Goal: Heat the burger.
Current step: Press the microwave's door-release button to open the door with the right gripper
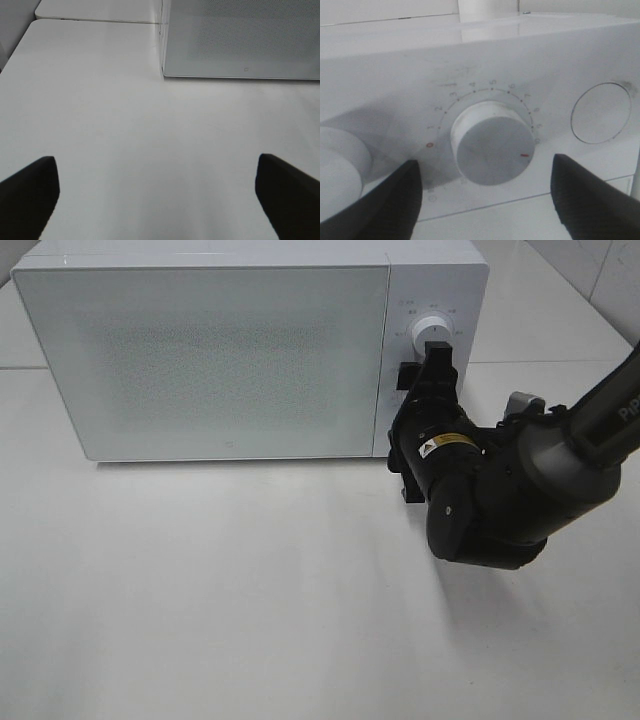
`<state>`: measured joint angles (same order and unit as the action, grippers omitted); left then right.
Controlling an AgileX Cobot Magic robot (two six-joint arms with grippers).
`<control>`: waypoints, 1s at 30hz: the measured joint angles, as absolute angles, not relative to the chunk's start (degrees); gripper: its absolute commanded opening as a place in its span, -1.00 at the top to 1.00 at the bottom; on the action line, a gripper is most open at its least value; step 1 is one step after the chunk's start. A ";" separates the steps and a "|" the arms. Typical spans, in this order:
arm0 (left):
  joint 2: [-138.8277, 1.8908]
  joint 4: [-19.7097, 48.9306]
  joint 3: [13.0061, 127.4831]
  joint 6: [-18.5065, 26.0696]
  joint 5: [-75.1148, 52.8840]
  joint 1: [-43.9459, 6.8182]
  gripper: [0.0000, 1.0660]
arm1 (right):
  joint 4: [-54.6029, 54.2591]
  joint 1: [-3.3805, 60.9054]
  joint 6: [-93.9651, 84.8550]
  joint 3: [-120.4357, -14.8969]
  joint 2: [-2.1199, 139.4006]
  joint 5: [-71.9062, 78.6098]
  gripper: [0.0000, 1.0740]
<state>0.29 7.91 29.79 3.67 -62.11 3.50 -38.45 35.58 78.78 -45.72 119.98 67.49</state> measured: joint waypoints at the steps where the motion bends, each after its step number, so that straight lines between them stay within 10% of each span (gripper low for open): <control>1: 0.29 7.91 29.79 3.67 -62.11 3.50 -0.87 | -36.67 35.58 76.95 -45.49 119.12 65.89 -0.40; 30: 0.29 7.91 29.79 3.67 -62.11 3.50 -0.87 | -20.05 34.95 14.78 -39.71 94.82 14.50 -0.40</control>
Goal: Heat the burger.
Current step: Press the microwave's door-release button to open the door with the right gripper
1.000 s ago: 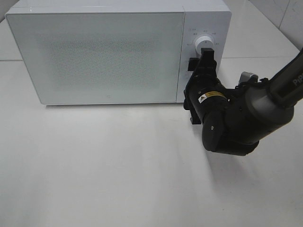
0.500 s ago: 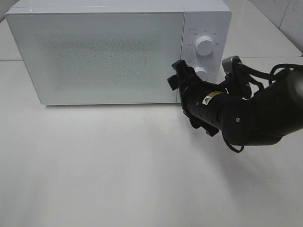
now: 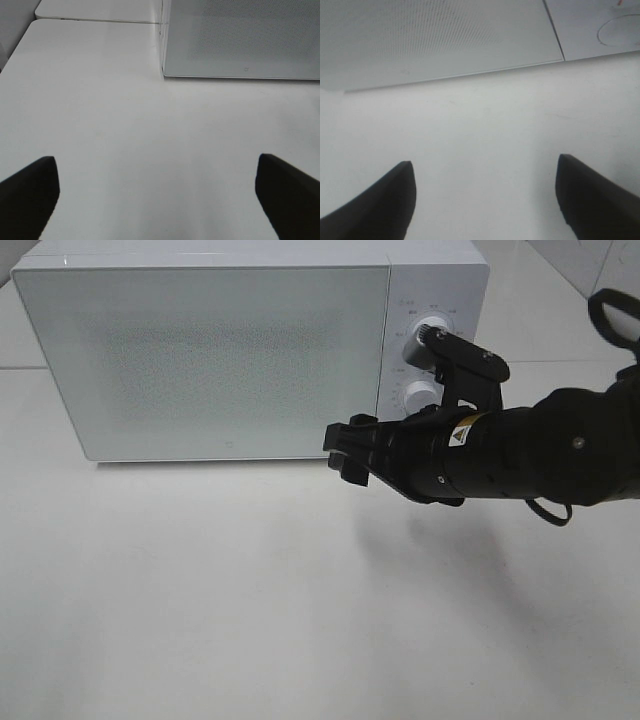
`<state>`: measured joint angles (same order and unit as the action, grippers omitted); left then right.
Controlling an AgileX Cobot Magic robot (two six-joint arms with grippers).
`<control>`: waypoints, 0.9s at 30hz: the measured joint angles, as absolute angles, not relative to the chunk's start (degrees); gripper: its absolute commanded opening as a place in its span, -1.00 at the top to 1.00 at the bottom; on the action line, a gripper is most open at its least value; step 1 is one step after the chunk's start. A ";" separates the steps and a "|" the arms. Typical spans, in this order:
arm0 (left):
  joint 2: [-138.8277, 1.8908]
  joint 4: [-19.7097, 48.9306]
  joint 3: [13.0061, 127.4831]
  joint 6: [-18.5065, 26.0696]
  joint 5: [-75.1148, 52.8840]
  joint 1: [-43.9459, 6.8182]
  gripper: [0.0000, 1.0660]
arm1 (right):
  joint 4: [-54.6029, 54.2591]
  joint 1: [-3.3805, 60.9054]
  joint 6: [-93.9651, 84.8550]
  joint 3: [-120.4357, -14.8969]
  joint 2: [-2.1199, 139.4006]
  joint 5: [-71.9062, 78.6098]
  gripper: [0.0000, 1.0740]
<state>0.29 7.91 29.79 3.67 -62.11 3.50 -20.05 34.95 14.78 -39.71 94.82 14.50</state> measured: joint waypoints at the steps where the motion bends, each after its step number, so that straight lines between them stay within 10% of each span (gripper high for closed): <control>1: 0.29 7.91 29.79 3.67 -62.11 3.50 -0.87 | -19.02 34.95 13.87 -39.71 94.02 13.06 -0.40; 27: 0.29 7.91 29.79 3.67 -62.11 3.50 -0.87 | 2.06 34.95 10.49 -39.71 57.24 -37.99 -0.40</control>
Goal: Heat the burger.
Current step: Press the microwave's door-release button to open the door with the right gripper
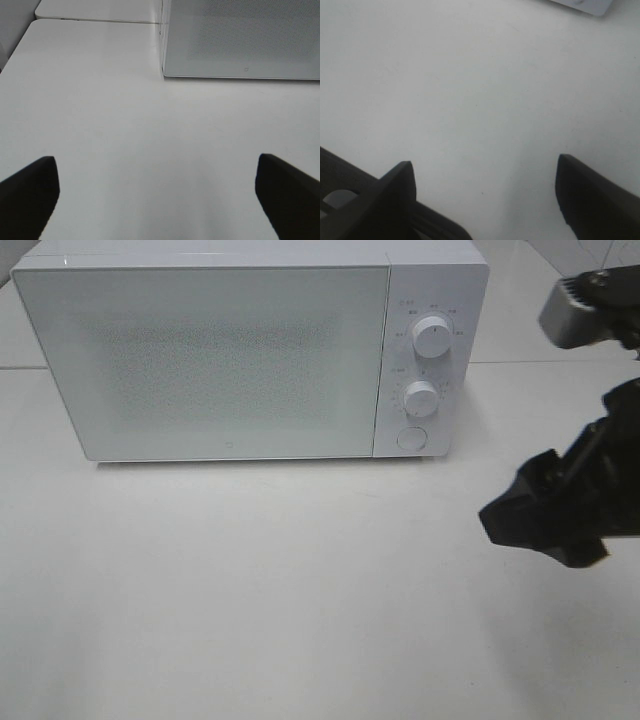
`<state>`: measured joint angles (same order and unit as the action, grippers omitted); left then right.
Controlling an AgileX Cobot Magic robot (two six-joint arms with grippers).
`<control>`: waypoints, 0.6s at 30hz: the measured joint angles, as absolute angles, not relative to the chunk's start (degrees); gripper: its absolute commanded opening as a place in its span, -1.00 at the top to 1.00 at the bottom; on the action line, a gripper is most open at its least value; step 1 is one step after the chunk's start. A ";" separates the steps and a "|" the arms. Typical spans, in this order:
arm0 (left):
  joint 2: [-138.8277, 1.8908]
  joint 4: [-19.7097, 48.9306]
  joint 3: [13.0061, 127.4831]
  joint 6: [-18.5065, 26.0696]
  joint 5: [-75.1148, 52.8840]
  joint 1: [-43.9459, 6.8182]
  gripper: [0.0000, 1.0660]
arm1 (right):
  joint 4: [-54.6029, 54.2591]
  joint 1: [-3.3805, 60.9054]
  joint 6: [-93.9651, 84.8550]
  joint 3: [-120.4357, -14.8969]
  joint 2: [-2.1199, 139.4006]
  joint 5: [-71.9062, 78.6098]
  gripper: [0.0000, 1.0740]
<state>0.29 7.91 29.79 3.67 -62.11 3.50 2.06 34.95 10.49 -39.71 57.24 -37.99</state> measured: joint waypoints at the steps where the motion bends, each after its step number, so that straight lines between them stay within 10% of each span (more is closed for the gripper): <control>1: 0.29 7.91 29.79 3.67 -62.11 3.50 -0.87 | 2.06 34.95 10.37 -39.71 54.14 -41.48 -0.40; 18: 0.29 7.91 29.79 3.67 -62.11 3.50 -0.87 | 3.38 34.49 7.51 -39.71 28.65 -57.64 -0.40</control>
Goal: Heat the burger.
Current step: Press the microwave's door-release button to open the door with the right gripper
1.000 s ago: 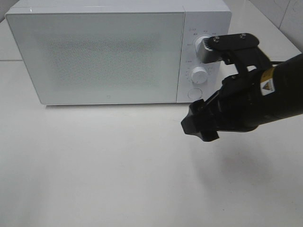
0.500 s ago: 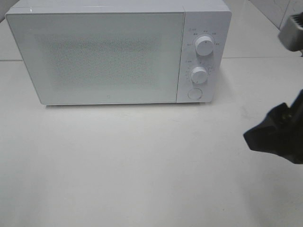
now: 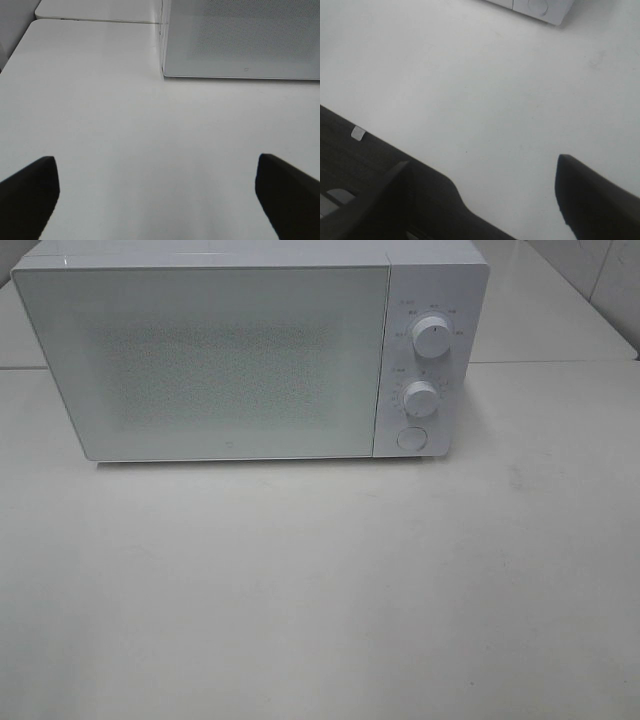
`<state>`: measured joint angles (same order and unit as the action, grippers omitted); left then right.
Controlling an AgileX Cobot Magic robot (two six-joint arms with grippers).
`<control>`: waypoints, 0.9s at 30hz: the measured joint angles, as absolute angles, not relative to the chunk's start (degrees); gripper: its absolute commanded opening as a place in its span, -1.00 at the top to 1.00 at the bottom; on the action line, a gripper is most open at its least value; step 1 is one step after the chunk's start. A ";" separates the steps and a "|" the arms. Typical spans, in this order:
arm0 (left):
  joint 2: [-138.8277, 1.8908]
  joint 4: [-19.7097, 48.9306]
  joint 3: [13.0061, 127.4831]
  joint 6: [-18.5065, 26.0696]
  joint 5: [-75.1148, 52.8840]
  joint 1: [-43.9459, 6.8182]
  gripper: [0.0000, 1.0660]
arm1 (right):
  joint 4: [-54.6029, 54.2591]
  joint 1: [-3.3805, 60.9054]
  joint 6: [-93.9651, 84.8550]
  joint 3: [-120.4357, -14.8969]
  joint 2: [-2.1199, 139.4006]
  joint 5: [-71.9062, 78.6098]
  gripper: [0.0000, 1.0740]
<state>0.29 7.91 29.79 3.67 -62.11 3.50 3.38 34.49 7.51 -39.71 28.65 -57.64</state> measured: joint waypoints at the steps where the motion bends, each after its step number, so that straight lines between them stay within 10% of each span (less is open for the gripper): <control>1: 0.29 7.91 29.79 3.67 -62.11 3.50 -0.87 | 3.61 33.92 7.51 -39.71 27.50 -58.04 -0.40; 27: 0.29 7.91 29.79 3.67 -62.11 3.50 -0.87 | 3.61 6.65 4.53 -29.56 -0.29 -59.30 -0.40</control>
